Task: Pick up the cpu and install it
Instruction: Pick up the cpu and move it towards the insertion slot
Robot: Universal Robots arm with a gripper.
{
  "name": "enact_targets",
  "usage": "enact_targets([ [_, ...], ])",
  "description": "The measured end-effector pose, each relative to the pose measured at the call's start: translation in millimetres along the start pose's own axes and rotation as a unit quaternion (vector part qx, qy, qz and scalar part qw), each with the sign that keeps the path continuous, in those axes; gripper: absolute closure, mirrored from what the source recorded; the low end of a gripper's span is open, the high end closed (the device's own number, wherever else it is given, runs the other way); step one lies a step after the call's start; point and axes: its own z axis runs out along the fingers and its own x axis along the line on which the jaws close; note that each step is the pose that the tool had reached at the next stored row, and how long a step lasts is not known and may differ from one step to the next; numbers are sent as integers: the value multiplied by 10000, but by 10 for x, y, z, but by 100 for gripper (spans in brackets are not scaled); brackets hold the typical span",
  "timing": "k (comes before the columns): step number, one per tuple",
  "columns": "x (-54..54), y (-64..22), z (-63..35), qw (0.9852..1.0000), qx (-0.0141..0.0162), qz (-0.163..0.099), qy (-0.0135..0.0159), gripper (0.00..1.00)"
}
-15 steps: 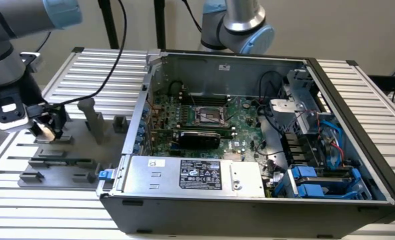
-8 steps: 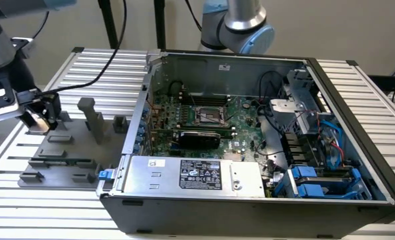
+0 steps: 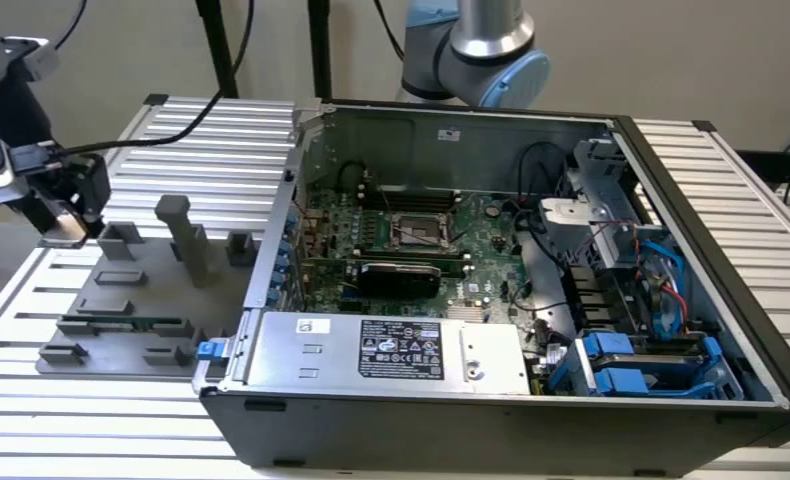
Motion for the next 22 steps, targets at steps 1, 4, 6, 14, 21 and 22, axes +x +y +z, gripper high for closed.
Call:
enact_targets([
  [1,-7,2,-43,10000,0,-2,0,45],
  [4,-38,10,-184,10000,0,-13,1,45],
  [6,-74,16,-273,10000,0,-25,2,45],
  [14,-354,46,-634,10000,-22,-61,13,45],
  [21,-673,77,-944,10000,-46,-67,42,45],
  [22,-718,82,-983,10000,-51,-66,46,45],
])
